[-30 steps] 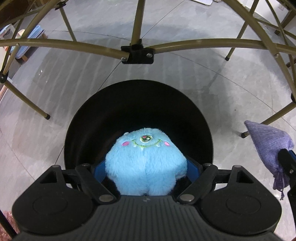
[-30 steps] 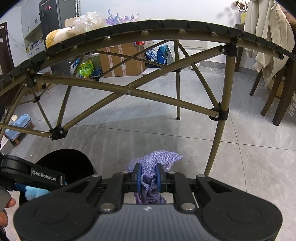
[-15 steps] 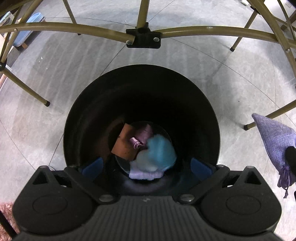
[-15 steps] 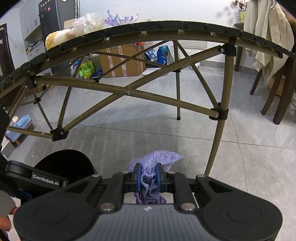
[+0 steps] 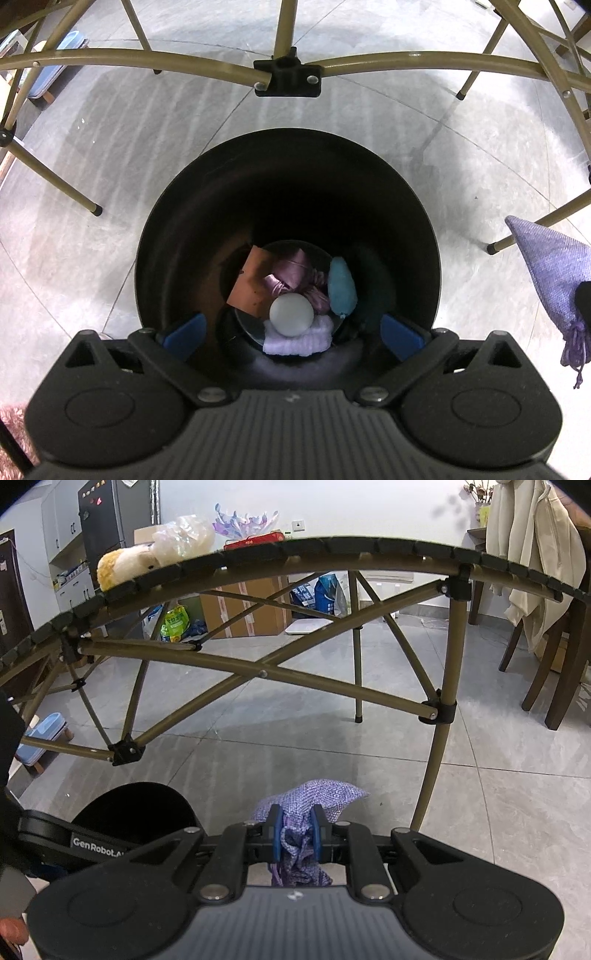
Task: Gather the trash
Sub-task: 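Move the left tool away while the right tool brings the sachet over the bin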
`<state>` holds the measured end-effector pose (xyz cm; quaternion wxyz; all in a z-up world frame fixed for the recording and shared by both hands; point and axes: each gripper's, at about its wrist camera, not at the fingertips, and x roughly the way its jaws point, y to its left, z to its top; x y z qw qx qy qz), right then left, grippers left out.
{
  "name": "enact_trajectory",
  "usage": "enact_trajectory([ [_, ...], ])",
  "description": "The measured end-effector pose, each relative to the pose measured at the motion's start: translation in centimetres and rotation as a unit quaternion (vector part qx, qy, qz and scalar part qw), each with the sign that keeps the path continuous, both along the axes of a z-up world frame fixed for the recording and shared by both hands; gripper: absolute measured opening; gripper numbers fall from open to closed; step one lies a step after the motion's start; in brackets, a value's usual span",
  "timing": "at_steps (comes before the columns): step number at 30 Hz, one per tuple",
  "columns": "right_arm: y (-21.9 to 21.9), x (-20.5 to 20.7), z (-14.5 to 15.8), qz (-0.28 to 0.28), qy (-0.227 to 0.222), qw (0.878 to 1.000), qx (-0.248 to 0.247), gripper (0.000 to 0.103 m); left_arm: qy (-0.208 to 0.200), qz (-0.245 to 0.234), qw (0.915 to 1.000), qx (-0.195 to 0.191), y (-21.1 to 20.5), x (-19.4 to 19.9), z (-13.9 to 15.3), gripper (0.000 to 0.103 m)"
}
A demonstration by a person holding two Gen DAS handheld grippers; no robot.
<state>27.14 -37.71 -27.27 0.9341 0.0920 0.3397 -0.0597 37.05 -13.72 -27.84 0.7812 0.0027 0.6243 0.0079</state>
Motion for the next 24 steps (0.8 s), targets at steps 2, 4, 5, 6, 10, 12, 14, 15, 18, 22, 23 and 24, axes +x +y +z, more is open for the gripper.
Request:
enact_trajectory([
  [2, 0.2, -0.1, 0.2, 0.002, -0.001, 1.0, 0.0, 0.015, -0.001, -0.003, 1.0, -0.001, 0.0, -0.1, 0.1, 0.103],
  [4, 0.4, -0.1, 0.3, 0.004, 0.001, 1.0, 0.001, 0.015, -0.003, -0.006, 1.0, -0.001, 0.0, -0.3, 0.3, 0.103],
  [5, 0.5, -0.2, 0.4, 0.004, 0.002, 1.0, 0.002, 0.015, -0.004, -0.007, 1.0, -0.001, 0.0, -0.4, 0.4, 0.103],
  [6, 0.6, -0.2, 0.5, 0.005, 0.003, 1.0, 0.003, 0.015, -0.004, -0.008, 1.0, -0.001, 0.0, -0.4, 0.5, 0.103],
  [10, 1.1, -0.5, 1.0, 0.01, 0.004, 1.0, 0.005, 0.015, -0.008, -0.009, 0.9999, -0.003, 0.5, -0.7, 1.0, 0.103],
  [12, 1.4, -0.6, 1.3, 0.012, 0.005, 1.0, 0.007, 0.015, -0.011, -0.009, 0.9999, -0.002, 0.9, -0.9, 1.2, 0.103],
  [14, 1.7, -0.7, 1.6, 0.014, 0.005, 1.0, 0.009, 0.015, -0.015, -0.008, 0.9999, -0.003, 1.4, -1.1, 1.6, 0.103],
  [15, 1.9, -0.8, 1.8, 0.015, 0.005, 1.0, 0.011, 0.015, -0.017, -0.008, 0.9998, -0.003, 1.7, -1.2, 1.8, 0.103],
  [18, 2.4, -1.1, 2.2, 0.02, 0.004, 1.0, 0.018, 0.015, -0.021, -0.007, 0.9997, -0.004, 2.4, -1.5, 2.2, 0.103],
  [22, 3.2, -1.4, 2.6, 0.031, 0.007, 0.999, 0.026, 0.015, -0.025, -0.009, 0.9996, -0.002, 3.3, -2.0, 2.6, 0.103],
  [23, 3.4, -1.4, 2.8, 0.033, 0.007, 0.999, 0.027, 0.015, -0.028, -0.008, 0.9996, -0.002, 3.6, -2.1, 2.8, 0.103],
  [24, 3.6, -1.5, 2.9, 0.035, 0.007, 0.999, 0.029, 0.015, -0.03, -0.008, 0.9995, -0.002, 3.8, -2.3, 2.9, 0.103],
])
